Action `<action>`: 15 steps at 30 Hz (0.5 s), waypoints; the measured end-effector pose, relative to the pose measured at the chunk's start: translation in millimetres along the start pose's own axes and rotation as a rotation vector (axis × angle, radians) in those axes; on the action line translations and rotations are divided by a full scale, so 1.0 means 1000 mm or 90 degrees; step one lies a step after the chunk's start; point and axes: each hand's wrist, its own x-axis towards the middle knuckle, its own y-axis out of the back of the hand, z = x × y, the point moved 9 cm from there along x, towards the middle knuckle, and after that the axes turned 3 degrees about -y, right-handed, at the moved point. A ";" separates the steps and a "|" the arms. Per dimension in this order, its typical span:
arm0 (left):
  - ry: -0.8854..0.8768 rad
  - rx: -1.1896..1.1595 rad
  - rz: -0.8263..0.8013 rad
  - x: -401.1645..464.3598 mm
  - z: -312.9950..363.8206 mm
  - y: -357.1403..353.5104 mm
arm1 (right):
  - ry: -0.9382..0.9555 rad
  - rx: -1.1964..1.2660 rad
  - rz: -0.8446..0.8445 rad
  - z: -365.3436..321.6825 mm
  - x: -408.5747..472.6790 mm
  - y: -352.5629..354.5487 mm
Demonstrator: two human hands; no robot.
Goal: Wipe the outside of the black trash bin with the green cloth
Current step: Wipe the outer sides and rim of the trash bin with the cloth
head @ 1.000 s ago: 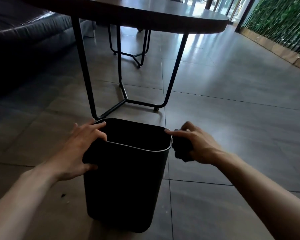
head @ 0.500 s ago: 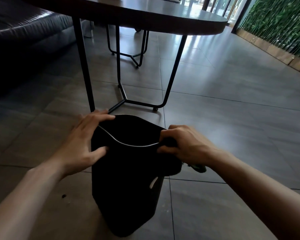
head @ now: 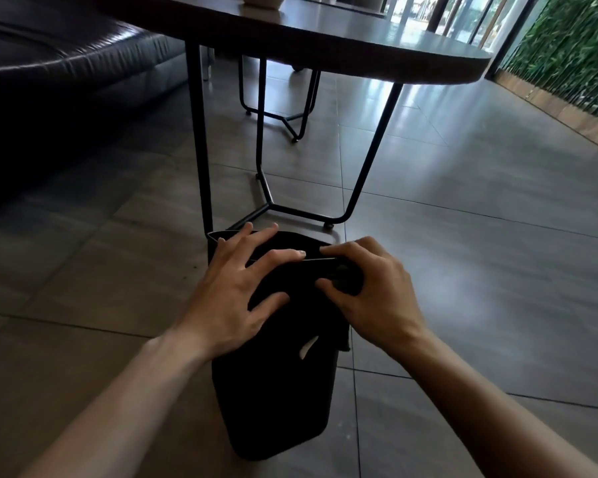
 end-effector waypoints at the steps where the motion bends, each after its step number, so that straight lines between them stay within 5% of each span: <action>1: 0.002 0.000 0.006 0.000 -0.004 0.004 | 0.044 0.047 0.034 -0.004 -0.005 0.004; 6: 0.006 -0.033 0.019 0.002 -0.021 0.018 | 0.219 0.102 0.132 -0.026 -0.019 -0.004; 15: 0.020 -0.048 0.040 0.006 -0.042 0.031 | 0.381 -0.199 -0.042 -0.030 -0.068 -0.109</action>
